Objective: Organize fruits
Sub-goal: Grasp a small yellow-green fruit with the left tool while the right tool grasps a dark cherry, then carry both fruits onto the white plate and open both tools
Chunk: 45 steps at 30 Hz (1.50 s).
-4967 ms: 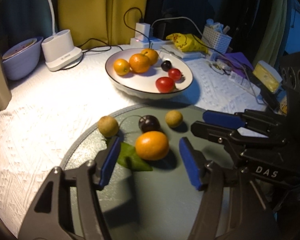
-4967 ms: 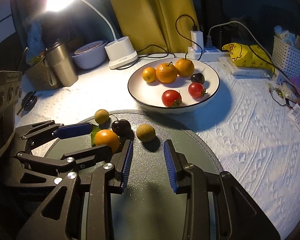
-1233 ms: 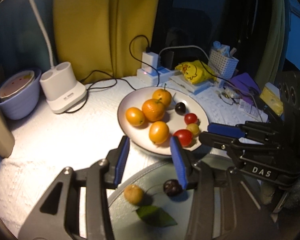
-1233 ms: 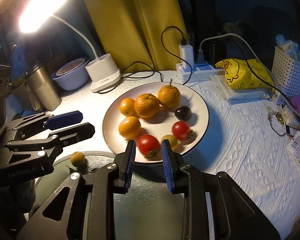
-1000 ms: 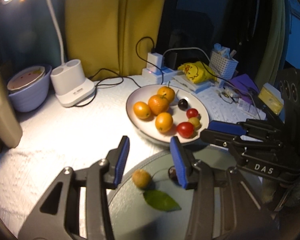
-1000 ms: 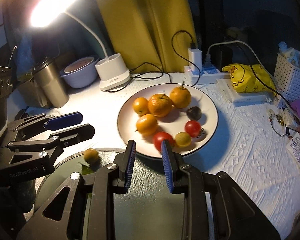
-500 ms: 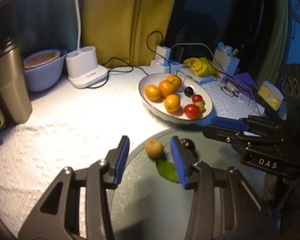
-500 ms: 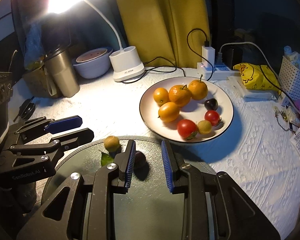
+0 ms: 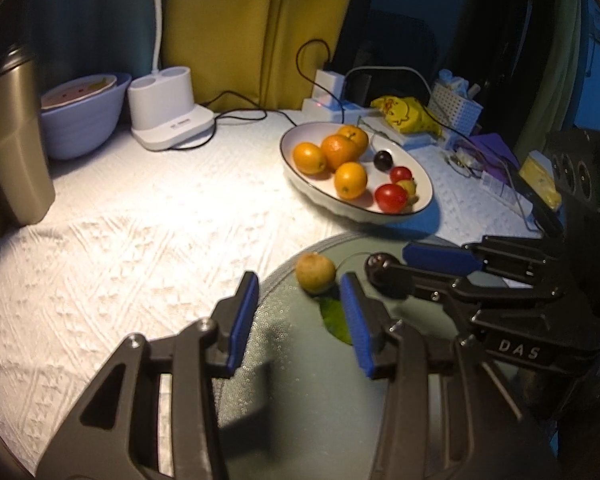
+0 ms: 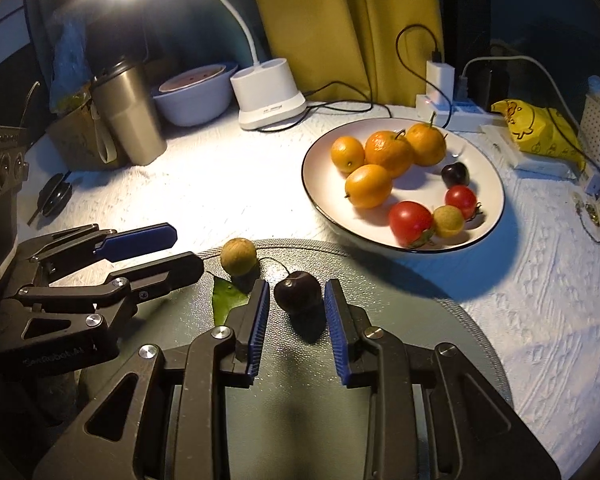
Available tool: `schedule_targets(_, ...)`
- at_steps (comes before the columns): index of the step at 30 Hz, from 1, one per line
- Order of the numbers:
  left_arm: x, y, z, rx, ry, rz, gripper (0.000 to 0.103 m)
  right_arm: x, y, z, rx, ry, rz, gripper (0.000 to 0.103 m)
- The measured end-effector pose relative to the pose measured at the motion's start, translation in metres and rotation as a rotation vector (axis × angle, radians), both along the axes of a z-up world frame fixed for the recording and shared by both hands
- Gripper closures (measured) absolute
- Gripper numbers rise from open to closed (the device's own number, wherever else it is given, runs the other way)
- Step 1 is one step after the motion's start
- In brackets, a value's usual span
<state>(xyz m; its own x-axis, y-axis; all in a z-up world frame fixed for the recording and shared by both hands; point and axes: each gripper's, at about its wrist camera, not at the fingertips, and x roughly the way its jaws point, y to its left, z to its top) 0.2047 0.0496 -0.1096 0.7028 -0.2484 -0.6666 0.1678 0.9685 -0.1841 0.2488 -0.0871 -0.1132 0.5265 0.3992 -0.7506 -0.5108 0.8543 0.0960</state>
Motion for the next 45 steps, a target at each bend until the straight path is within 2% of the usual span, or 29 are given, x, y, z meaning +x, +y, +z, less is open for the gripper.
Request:
schedule_targets(18, 0.017, -0.006, -0.008, 0.016, 0.026, -0.016, 0.059, 0.013, 0.003, -0.010, 0.008, 0.031, 0.042, 0.073)
schedule_targets(36, 0.030, -0.026, -0.012, 0.098, 0.056, -0.033, 0.060, 0.009, -0.024, 0.009, 0.045, -0.019, -0.007, 0.073)
schedule_targets(39, 0.031, -0.029, -0.013, 0.111, 0.065, -0.042, 0.076, 0.008, -0.029, 0.012, 0.050, -0.026, -0.012, 0.073)
schedule_targets(45, 0.026, -0.037, -0.004, 0.130, 0.029, -0.062, 0.076, 0.006, -0.035, 0.018, 0.059, -0.041, -0.017, 0.073)
